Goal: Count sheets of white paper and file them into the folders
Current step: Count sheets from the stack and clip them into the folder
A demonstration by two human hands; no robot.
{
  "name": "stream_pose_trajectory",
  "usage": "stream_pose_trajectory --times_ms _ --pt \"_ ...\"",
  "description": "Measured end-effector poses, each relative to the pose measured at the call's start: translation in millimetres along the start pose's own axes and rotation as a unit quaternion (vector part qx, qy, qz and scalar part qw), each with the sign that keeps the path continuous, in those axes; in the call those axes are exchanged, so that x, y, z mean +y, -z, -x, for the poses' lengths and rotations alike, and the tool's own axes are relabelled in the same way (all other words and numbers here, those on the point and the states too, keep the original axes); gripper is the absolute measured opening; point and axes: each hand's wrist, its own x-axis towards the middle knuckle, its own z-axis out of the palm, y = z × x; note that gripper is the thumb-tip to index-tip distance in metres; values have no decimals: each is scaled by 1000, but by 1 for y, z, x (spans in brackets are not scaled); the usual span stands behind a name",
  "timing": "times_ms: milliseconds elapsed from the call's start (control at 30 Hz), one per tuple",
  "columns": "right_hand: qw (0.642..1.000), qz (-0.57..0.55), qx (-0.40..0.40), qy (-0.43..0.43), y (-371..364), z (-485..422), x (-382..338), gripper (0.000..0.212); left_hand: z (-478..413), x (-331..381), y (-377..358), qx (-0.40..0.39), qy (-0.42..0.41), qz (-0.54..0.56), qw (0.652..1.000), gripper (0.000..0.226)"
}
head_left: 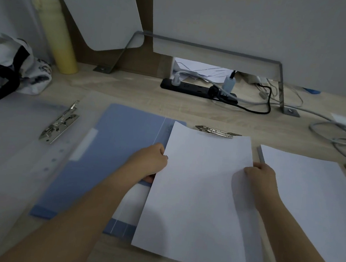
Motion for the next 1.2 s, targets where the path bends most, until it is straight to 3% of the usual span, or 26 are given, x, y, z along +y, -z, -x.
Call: stream_pose_trajectory --times_ms 100,267,500,1067,1200 --pt "999 27 8 23 -6 -3 2 12 0 1 0 9 -9 -10 1000 10" --pt "999 23 6 21 -7 -7 6 12 0 -2 -7 112 -88 -185 972 19" --pt "998 37 -9 53 -10 -2 10 10 -14 -11 -5 124 -69 -116 983 39" --pt "997 56 1 54 -14 -7 13 27 -21 -16 -6 116 -90 -115 982 39" --pt "996 59 8 65 -14 -6 13 24 -20 -16 -5 107 -89 -114 984 22"
